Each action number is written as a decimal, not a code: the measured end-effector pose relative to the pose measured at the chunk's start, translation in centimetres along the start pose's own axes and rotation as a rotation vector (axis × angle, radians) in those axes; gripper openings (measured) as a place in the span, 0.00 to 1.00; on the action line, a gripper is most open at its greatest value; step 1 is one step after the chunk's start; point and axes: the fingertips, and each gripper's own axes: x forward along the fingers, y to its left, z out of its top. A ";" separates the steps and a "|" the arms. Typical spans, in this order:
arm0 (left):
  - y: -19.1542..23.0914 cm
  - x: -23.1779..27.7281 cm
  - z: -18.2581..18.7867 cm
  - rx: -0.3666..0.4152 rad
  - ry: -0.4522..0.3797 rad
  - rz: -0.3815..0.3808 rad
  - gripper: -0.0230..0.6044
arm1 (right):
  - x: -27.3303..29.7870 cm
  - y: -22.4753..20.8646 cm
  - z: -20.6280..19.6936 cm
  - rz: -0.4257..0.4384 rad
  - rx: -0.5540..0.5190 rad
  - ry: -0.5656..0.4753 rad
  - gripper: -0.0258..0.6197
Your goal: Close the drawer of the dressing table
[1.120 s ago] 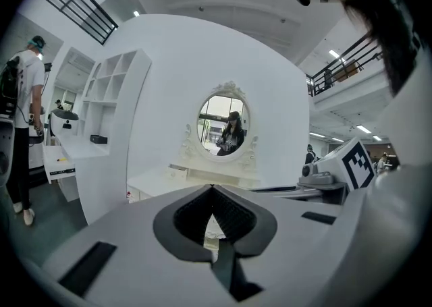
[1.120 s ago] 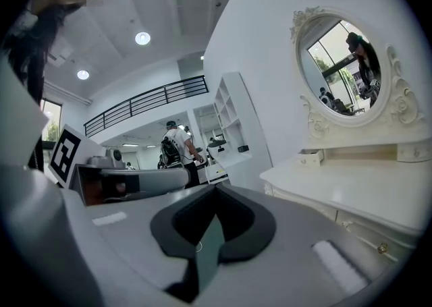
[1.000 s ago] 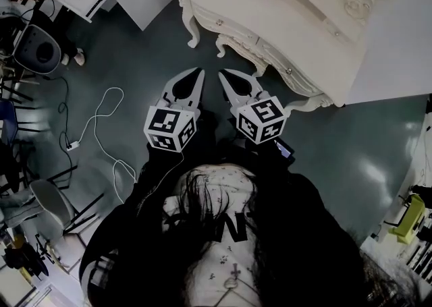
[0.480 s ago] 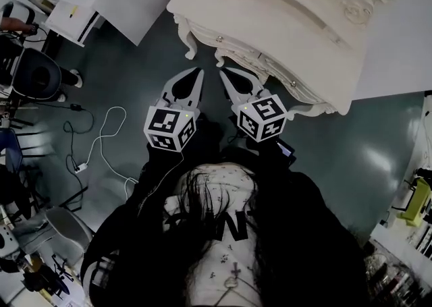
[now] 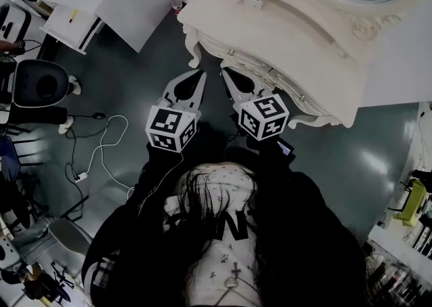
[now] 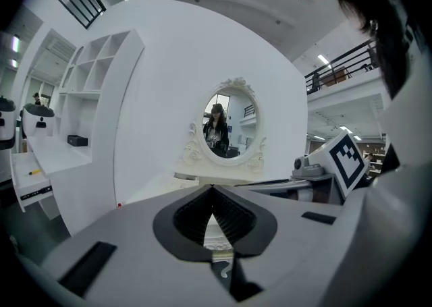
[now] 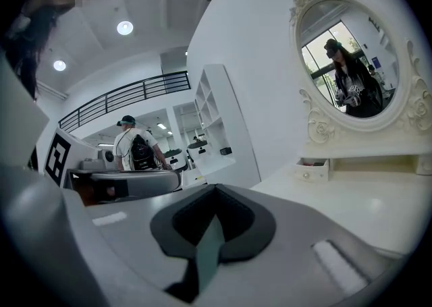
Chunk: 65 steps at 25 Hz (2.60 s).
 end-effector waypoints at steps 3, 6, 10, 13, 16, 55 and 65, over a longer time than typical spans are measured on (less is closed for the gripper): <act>1.8 -0.1 0.1 -0.002 0.004 -0.004 0.03 | 1.6 0.5 0.1 -0.006 0.007 -0.002 0.05; 3.2 -0.2 0.0 -0.010 0.008 -0.004 0.03 | 2.8 0.8 -0.3 -0.012 0.015 0.010 0.05; 3.7 -0.1 -0.8 -0.034 0.018 -0.011 0.03 | 3.4 0.5 -0.7 -0.024 0.024 0.034 0.05; 3.7 0.0 -1.1 -0.049 0.023 -0.015 0.03 | 3.3 0.4 -0.9 -0.031 0.030 0.046 0.05; 3.8 0.1 -1.6 -0.065 0.030 -0.011 0.03 | 3.6 0.2 -1.3 -0.030 0.033 0.063 0.05; 5.6 22.0 4.1 -0.015 0.083 -0.010 0.03 | 9.4 -19.8 5.6 -0.039 0.086 0.035 0.05; 6.8 24.8 4.4 0.016 0.128 -0.059 0.03 | 10.2 -22.8 4.8 -0.116 0.130 0.039 0.05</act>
